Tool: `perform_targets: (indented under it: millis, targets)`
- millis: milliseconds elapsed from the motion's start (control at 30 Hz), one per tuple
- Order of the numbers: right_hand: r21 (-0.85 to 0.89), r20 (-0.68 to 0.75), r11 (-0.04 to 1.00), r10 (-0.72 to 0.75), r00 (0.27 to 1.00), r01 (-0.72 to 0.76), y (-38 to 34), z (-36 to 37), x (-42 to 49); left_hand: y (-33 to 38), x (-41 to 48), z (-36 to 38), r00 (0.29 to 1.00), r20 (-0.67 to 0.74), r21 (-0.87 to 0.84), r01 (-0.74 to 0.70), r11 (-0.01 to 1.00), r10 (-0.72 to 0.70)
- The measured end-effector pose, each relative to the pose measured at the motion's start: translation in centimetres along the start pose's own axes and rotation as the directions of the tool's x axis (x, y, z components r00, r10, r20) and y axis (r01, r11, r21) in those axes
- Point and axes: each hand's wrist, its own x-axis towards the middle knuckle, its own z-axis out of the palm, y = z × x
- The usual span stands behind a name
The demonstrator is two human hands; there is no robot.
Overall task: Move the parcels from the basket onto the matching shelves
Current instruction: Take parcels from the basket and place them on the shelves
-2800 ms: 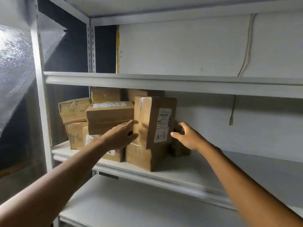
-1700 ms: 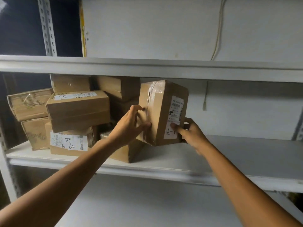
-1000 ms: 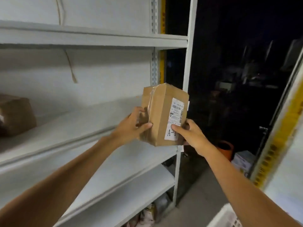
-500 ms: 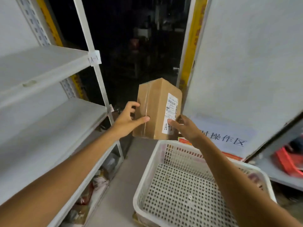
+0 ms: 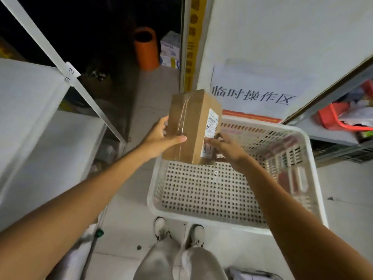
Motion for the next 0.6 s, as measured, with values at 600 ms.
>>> perform_targets:
  millis: [600]
  targets:
    - [0.252,0.161,0.917,0.275,0.948,-0.309,17.9,2.9,14.8,-14.9,8.9,13.1,0.997,-0.032,0.293,0.076,0.953,-0.07]
